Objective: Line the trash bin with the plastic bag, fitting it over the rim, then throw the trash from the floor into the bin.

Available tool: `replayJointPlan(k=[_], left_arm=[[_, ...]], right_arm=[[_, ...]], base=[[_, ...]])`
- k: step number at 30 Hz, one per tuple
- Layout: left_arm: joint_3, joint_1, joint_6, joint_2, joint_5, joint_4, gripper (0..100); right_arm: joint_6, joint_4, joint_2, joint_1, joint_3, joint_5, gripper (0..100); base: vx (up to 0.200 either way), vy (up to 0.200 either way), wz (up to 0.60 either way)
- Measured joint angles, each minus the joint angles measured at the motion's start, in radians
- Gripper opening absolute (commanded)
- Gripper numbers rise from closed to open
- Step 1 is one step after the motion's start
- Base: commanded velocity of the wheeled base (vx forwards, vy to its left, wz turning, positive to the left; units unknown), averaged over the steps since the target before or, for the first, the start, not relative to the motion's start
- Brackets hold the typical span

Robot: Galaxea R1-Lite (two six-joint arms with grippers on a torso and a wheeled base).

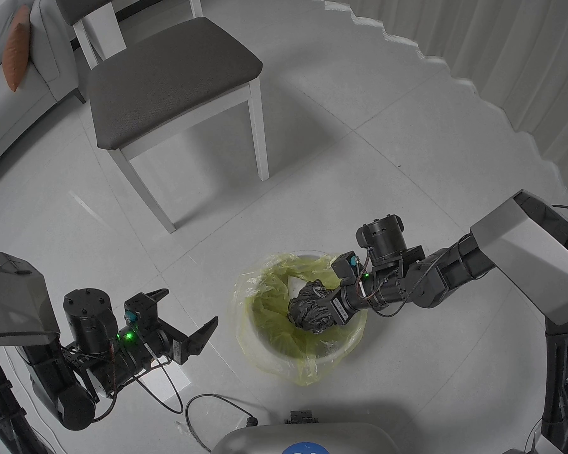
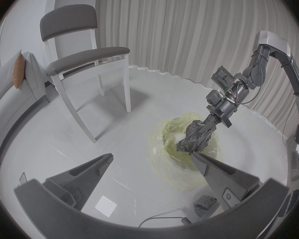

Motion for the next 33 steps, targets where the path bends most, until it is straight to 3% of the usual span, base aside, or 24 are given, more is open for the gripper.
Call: replayJointPlan(k=[16,33], left_arm=[[-0.001,-0.003,0.0,-0.012,0.0,0.0,100],[-0.001,-0.008,0.001,-0.016,0.0,0.0,100]], right_arm=[[-0.009,0.029,-0.16,-0.011,0.158,-0.001,0],[0.0,0.083,-0.089,-0.023,0.039,0.0,0]], base=[[0.0,0.0,0.0],[0.0,0.0,0.0]])
